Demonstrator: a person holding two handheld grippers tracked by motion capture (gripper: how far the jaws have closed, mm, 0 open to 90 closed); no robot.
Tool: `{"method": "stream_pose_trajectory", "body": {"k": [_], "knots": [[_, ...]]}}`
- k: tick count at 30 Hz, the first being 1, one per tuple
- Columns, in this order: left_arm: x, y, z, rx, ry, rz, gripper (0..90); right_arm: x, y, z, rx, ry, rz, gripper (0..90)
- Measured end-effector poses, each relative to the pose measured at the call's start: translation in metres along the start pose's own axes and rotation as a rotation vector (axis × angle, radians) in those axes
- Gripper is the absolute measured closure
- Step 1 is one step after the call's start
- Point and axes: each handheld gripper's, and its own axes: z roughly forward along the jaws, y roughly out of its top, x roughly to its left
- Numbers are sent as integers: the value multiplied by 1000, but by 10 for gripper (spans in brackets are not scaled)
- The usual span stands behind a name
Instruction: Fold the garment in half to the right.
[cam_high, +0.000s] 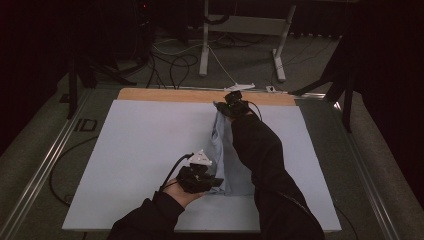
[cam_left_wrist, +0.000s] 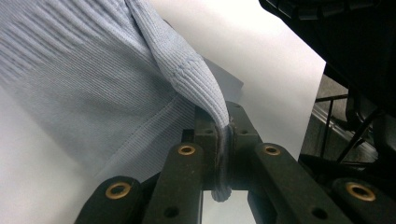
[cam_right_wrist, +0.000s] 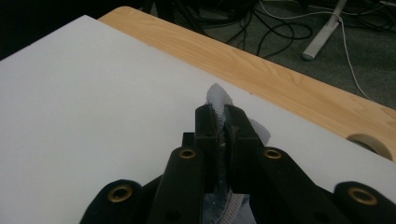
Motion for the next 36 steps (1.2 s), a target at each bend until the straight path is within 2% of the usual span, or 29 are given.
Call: {"method": "stream_pose_trajectory", "body": {"k": [7,13,20,21,27,35,36], "knots": [[-5,6,15,13,1,12,860,-13,-14,-2,-7,2,31,855],[-7,8,28,22,1,8,860,-20,-20,-2,2,3,33,854],[-13,8,44,37,27,18,859,-25,-27,1,12,11,35,854],[-15,7,51,44,51,35,859,-26,-29,2,14,12,32,854],[-17,9,65,48,62,25,859,-33,-37,4,25,14,34,853],[-21,13,81,44,75,7,859,-43,-45,10,9,30,37,852],[-22,14,83,48,79,16,859,-44,-45,11,13,25,35,852]]}}
